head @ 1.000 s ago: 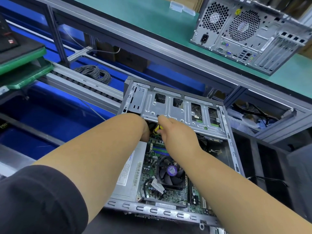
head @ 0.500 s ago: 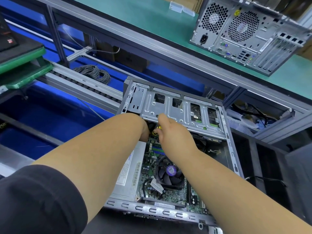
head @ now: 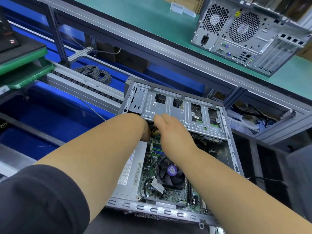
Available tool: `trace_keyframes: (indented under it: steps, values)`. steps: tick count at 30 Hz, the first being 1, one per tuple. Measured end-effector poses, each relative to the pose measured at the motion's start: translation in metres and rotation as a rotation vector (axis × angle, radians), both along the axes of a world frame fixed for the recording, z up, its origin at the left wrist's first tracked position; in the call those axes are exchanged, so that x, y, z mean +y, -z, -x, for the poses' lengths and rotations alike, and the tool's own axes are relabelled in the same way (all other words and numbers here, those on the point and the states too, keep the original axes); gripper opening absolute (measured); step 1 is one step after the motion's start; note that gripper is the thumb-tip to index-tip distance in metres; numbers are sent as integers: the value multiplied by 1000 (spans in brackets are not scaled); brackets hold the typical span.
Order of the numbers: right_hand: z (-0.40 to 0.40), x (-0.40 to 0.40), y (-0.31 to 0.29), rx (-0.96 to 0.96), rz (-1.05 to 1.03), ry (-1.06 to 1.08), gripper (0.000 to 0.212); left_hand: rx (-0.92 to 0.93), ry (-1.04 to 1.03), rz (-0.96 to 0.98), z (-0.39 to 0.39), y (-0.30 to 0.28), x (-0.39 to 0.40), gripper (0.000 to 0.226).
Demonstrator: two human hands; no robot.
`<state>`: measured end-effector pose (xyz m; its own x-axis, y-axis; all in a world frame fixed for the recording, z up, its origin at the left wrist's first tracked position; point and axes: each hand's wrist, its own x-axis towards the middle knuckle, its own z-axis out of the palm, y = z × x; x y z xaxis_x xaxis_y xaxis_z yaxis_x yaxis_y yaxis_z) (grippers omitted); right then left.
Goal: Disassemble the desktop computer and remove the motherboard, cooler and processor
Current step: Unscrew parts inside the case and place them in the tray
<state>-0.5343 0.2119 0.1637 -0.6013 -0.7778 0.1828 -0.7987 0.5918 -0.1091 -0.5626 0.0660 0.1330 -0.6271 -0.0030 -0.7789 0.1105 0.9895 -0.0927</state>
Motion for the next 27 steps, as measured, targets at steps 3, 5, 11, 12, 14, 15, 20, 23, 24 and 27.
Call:
trace_keyframes:
  steps: [3,5,11,12,14,15,20,23,24,27]
  values:
    - [2,3,0,-8,-2,0,56,-25,-14,-7,1,1,1,17]
    - [2,4,-1,-14,-18,-7,57,-24,-23,-7,1,2,0,13]
    - [2,8,-1,-1,-63,-29,57,-4,16,11,3,10,0,17]
    - [1,8,0,1,-72,-36,56,10,33,18,4,11,-1,22]
    - [-1,8,1,12,-83,-56,56,23,52,38,4,13,-1,28]
    - [-1,8,1,20,-90,-71,56,32,51,43,4,13,-1,31]
    - [-3,10,6,74,-87,-83,33,34,28,24,5,18,-2,28]
    - [-4,17,8,51,-69,-53,39,83,11,-15,3,18,0,40]
    - [-6,20,7,48,-69,-28,40,82,-18,-27,3,16,0,48]
    - [-15,37,-1,74,11,72,26,36,-67,-50,0,12,2,58]
